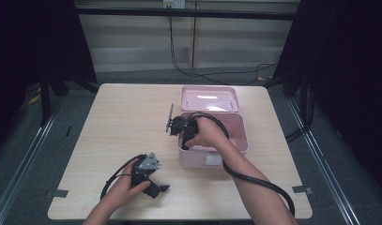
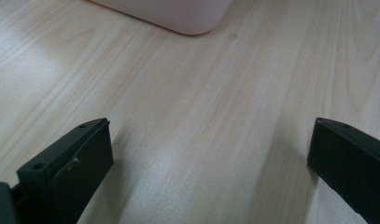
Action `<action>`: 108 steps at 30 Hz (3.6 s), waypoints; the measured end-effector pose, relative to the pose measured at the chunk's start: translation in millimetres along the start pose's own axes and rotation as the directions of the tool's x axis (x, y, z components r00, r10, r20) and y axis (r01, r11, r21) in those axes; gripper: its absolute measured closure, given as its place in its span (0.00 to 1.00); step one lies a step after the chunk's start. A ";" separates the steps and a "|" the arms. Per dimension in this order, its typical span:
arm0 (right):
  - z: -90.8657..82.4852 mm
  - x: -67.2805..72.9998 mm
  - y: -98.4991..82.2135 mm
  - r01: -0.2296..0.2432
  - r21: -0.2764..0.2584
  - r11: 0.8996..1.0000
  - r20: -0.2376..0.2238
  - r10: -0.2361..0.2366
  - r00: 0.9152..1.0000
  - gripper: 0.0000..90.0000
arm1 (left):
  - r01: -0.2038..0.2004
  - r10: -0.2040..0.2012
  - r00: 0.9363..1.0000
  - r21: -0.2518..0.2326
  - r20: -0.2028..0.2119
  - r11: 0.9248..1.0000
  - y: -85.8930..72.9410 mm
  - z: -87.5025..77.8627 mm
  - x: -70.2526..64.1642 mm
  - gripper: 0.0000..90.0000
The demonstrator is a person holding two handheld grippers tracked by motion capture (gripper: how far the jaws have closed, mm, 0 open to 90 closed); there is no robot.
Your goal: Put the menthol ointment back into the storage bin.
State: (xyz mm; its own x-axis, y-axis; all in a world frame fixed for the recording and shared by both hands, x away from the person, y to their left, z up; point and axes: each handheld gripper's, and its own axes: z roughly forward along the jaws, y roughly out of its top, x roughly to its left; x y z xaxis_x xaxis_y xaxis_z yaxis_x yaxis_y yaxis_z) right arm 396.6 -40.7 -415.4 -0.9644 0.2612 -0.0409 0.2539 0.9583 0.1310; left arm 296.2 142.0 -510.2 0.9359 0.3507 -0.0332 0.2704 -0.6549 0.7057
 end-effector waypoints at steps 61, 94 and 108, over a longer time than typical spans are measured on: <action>-45.9 -8.6 -34.0 -0.086 -0.025 0.996 -0.029 0.085 0.996 0.21 | -0.001 0.001 1.000 0.004 0.001 1.000 0.1 -0.3 0.2 0.00; -105.8 -3.1 -88.4 -0.140 -0.081 0.987 -0.018 0.139 0.990 0.22 | -0.004 0.004 1.000 0.005 -0.001 1.000 0.2 -0.3 0.2 0.00; -121.0 2.9 -118.6 -0.165 -0.067 0.984 -0.027 0.164 0.986 0.22 | -0.004 0.004 1.000 0.006 -0.001 1.000 0.2 -0.3 0.1 0.00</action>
State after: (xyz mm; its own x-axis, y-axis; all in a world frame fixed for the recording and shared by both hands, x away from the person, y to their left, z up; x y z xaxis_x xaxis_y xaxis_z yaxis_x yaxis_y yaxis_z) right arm 354.8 -167.6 -311.1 -0.9115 0.4112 0.0080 0.4041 0.8920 0.2023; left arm 296.3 142.1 -509.8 0.9366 0.3490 -0.0301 0.2684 -0.6599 0.7018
